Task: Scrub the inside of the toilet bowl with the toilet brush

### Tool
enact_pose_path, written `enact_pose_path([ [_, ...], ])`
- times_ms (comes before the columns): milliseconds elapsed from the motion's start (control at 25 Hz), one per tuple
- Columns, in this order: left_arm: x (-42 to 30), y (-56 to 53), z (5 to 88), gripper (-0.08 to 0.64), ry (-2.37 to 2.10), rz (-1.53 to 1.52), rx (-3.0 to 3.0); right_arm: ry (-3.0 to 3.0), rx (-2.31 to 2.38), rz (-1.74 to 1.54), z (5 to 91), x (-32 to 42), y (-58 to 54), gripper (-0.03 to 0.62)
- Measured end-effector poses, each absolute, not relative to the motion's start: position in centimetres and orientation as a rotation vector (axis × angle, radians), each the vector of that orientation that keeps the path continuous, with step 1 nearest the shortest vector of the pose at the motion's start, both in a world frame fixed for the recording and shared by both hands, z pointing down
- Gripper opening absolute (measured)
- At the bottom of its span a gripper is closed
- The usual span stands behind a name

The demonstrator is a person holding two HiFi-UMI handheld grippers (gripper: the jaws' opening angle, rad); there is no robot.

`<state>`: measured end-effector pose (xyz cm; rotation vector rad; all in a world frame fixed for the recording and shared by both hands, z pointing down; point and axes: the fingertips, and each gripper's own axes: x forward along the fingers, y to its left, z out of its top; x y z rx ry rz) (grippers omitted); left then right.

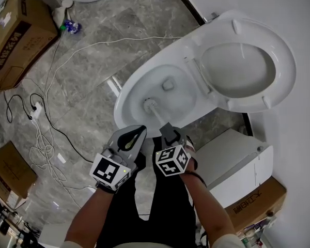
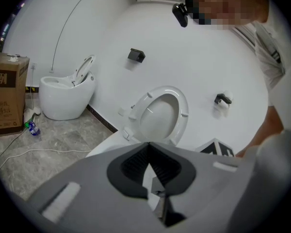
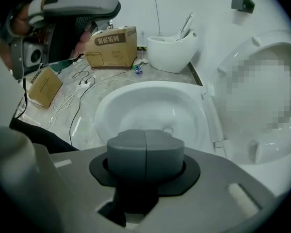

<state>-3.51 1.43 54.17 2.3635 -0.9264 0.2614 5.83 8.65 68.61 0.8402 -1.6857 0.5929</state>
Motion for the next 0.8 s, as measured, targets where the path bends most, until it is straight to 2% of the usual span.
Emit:
enact_pose_path([
  [360,-3.7,2.1,56.7,0.005,-0.921,0.290,2.344,-1.722,0.940,0.598,71.8,4.3,6.0,0.164],
  [800,-2.5,2.1,58.6,0.005,-0.902,0.277,2.356,-1.746,1.054,0.495,73.6,9.3,1.9,0.164],
])
